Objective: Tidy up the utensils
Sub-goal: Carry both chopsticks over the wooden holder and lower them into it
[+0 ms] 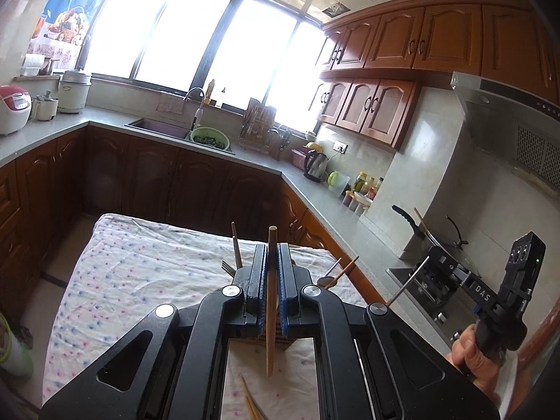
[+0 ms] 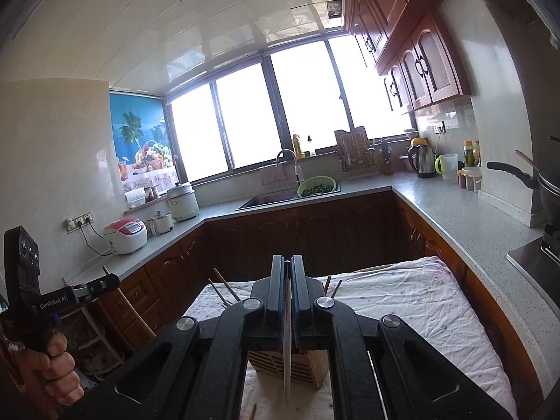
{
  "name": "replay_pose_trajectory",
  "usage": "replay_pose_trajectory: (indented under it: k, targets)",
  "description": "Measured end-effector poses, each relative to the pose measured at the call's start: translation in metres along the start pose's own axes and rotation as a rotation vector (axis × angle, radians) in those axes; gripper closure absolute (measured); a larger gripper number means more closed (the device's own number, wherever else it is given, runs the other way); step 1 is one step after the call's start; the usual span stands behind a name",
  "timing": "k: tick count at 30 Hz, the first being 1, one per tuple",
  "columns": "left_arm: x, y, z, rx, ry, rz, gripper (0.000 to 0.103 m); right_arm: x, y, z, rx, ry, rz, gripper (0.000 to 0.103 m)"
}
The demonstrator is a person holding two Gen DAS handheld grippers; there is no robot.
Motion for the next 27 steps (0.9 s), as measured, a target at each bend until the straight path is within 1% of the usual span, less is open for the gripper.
replay_pose_trajectory:
  k: [11,20,24,27]
  targets:
    - [-0.021,0.023,-0.03,0.027,-0.056,-0.017,0.098,-0.028,0.009,-0.02,0.012,-0.045,0.013,0.1]
    - [-0.048,0.028,-0.055,0.004,-0.092,-0.028,0.098,-0.057,0.009,-0.033,0.014,-0.064,0.027,0.1]
    - [-0.065,0.033,-0.058,0.003,-0.106,-0.03,0.098,-0.069,0.009,-0.032,0.014,-0.066,0.028,0.1]
    - [-0.082,0.04,-0.05,0.012,-0.093,-0.039,0.098,-0.077,0.01,-0.028,0.016,-0.071,0.034,0.1]
Point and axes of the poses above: each gripper's, at about its wrist camera, not at the fingertips, and x roughly against the way its jaws point, y to its left, z to its underside, the point moved 7 cm from there along -x, roughly the way its jaws point, and after that the axes turned 13 degrees about z, right-handed, at the moved point
